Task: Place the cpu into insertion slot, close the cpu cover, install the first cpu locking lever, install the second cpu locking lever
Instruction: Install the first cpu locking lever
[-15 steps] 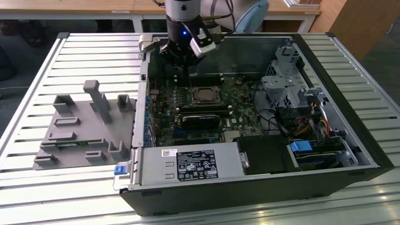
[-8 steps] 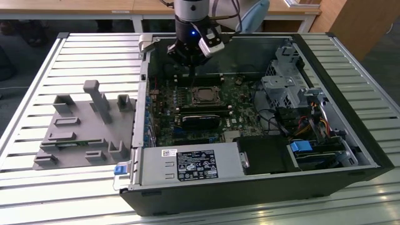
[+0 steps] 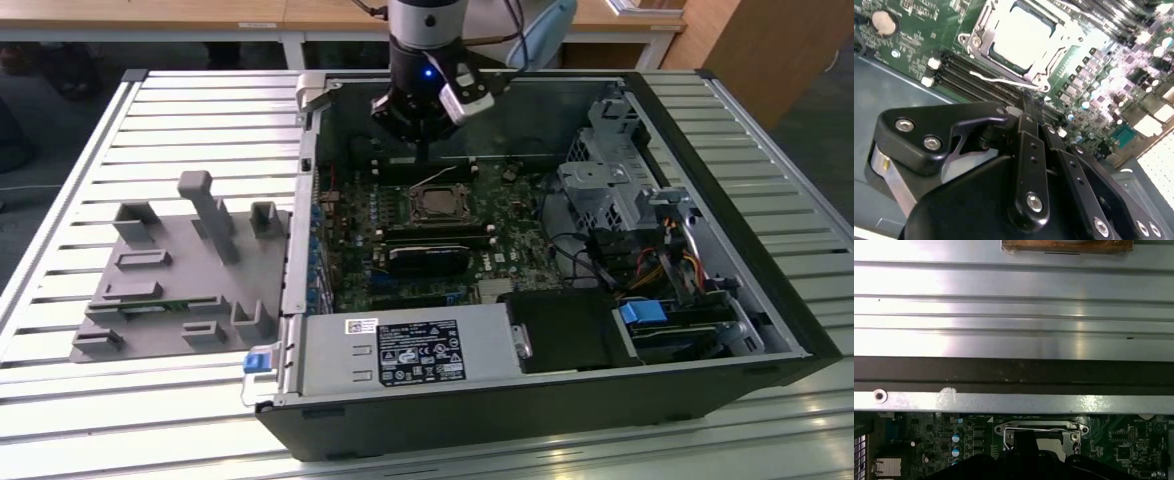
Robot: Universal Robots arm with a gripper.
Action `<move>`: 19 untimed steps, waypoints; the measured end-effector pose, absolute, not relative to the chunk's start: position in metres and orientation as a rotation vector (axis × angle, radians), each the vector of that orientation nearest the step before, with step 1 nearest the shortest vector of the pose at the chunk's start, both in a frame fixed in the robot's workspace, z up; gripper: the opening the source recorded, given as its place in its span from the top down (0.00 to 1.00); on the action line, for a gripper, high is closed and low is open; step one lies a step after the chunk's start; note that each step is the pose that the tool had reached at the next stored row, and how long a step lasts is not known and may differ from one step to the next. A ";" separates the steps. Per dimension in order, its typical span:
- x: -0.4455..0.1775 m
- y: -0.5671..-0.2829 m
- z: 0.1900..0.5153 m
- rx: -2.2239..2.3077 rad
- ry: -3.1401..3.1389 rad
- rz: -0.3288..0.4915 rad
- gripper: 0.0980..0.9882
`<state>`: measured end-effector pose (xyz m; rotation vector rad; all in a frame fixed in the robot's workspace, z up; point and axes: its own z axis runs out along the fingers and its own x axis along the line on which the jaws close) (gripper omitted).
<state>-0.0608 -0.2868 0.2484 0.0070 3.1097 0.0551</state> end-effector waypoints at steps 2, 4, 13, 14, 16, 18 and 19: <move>-0.061 -0.287 0.247 0.008 3.108 0.087 0.99; -0.061 -0.287 0.246 0.008 3.107 0.096 0.99; -0.053 -0.287 0.237 0.008 3.107 0.096 0.99; -0.053 -0.287 0.236 0.008 3.107 0.096 0.99; -0.052 -0.287 0.234 0.008 3.107 0.096 0.99; -0.050 -0.287 0.233 0.008 3.107 0.095 0.99; -0.049 -0.287 0.232 0.008 3.107 0.095 0.99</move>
